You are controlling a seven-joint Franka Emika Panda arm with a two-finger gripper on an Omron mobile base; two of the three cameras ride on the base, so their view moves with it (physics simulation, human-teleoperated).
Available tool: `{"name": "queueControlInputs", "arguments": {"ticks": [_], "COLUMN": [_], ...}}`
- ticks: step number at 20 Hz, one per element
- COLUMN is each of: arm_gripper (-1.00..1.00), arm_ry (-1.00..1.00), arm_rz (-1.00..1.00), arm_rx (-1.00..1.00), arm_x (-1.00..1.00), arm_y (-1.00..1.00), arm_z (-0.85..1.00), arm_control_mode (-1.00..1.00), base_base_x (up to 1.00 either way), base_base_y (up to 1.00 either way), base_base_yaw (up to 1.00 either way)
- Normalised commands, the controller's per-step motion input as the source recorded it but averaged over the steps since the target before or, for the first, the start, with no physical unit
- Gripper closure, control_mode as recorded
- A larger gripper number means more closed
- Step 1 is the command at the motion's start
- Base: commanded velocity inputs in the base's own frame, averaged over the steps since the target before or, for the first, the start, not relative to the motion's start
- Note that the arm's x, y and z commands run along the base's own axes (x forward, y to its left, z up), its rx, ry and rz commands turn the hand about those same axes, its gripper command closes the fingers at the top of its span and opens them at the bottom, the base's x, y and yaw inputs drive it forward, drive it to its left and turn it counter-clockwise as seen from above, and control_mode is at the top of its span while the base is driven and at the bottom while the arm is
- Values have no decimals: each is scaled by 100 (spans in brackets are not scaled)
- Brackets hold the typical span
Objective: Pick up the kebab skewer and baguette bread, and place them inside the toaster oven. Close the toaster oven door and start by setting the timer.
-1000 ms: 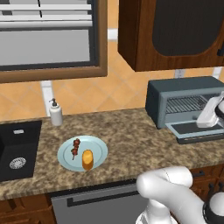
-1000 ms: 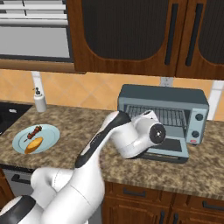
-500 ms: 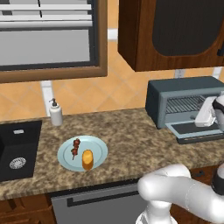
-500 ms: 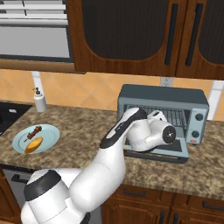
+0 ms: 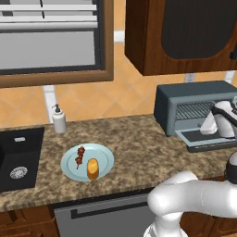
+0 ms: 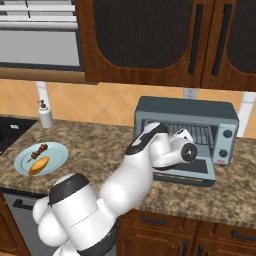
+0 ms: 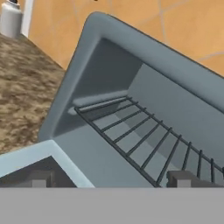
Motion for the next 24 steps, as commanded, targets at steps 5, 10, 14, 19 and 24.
{"name": "queueControlInputs", "arguments": {"ticks": [5,10,14,19,24], "arm_gripper": [-100,-100,-100,-100,-100], "arm_ry": [0,-2,-6,-8,-1], "arm_rz": [-8,0,0,0,0], "arm_rx": [-6,-4,-5,-5,-4], "arm_x": [49,18,30,31,21], "arm_y": [-18,-33,-16,-2,0], "arm_z": [-19,-18,-9,-11,-17], "arm_control_mode": [-100,-100,-100,-100,-100], "base_base_x": [0,0,0,0,0], "base_base_y": [0,0,0,0,0], "base_base_yaw": [0,0,0,0,0]}}
